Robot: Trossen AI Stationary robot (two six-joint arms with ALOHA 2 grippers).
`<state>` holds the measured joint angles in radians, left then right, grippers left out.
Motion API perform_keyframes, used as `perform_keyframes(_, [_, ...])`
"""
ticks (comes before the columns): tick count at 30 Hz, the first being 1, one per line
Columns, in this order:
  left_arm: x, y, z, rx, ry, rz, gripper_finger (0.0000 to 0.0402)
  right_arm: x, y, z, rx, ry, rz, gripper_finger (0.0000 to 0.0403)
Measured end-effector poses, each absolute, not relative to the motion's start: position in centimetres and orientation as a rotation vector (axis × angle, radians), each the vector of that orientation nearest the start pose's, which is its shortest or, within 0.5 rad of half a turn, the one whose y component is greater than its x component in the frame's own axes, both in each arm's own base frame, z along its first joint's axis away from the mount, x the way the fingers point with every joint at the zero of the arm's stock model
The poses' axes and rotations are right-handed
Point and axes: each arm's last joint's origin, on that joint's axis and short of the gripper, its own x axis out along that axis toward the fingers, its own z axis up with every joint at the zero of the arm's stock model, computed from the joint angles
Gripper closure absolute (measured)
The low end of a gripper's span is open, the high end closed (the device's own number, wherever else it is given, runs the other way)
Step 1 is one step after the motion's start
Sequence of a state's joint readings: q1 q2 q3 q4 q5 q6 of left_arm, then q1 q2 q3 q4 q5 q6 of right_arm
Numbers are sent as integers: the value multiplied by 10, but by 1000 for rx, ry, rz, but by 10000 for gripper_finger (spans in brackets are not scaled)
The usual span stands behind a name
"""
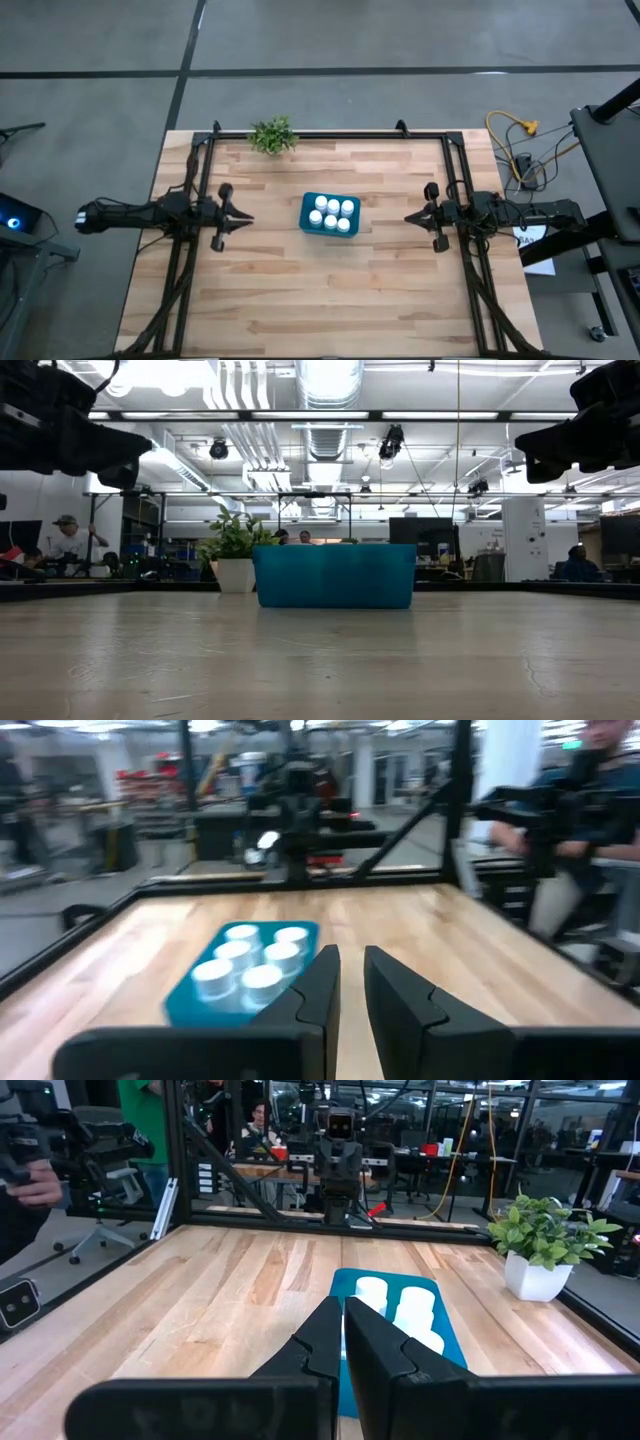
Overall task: Pick and place pill bottles into a basket
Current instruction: Return to Home Position
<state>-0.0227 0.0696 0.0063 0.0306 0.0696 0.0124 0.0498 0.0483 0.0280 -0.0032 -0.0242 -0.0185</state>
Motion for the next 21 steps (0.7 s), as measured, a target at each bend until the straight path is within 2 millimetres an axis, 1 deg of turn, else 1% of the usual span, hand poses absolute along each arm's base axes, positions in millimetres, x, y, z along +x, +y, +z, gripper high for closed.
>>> perform_keyframes(4, [102, -2, 162, 14, 41, -22, 369, 99, 6, 169, -19, 23, 74, 394])
perform_keyframes(21, [102, -2, 162, 8, 45, -20, 368, 99, 6, 169, -19, 23, 74, 394])
